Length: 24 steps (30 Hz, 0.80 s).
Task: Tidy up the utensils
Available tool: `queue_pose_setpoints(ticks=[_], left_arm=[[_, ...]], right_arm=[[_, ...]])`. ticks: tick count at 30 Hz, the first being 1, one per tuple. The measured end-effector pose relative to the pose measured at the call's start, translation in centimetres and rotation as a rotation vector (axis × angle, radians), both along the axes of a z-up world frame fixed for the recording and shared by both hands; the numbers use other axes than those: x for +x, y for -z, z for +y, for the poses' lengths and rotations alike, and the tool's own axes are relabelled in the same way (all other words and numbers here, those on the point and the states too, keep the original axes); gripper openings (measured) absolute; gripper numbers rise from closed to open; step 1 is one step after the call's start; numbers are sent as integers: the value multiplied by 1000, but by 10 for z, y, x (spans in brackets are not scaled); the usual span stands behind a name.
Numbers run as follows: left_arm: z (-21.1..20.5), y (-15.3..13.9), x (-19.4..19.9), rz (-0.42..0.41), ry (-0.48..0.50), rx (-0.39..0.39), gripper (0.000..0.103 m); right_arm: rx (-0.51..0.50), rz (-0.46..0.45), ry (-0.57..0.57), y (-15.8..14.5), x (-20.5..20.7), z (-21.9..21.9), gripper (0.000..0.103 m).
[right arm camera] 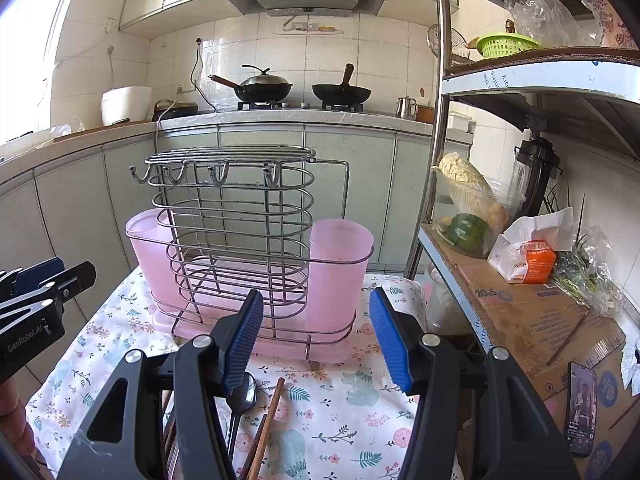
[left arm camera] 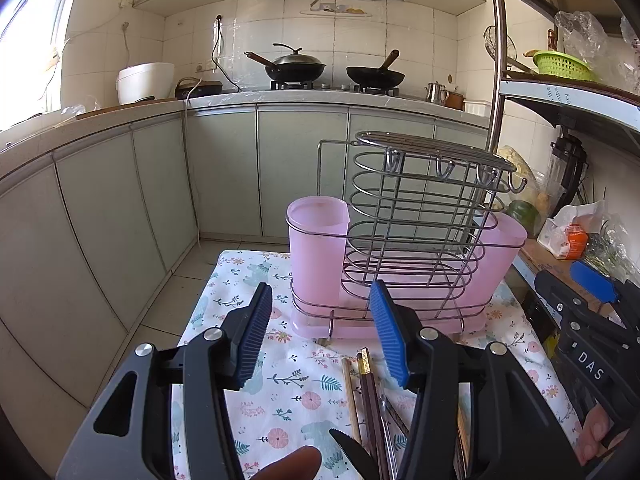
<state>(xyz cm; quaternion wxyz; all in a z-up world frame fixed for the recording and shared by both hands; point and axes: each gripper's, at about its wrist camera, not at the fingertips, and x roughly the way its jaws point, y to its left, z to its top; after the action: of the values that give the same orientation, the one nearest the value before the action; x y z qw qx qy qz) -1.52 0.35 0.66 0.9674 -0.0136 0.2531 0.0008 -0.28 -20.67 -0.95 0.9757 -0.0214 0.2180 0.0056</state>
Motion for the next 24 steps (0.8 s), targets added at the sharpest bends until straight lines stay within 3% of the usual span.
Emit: queue_pose_setpoints(ticks=[10,24], left_arm=[[3,6,-2,21,13,3,52],[-1,25,0,75,23,24,52]], right_arm=[[4,22,-9,3,-3,2,55],[26,123,-19,23,5,-2,55]])
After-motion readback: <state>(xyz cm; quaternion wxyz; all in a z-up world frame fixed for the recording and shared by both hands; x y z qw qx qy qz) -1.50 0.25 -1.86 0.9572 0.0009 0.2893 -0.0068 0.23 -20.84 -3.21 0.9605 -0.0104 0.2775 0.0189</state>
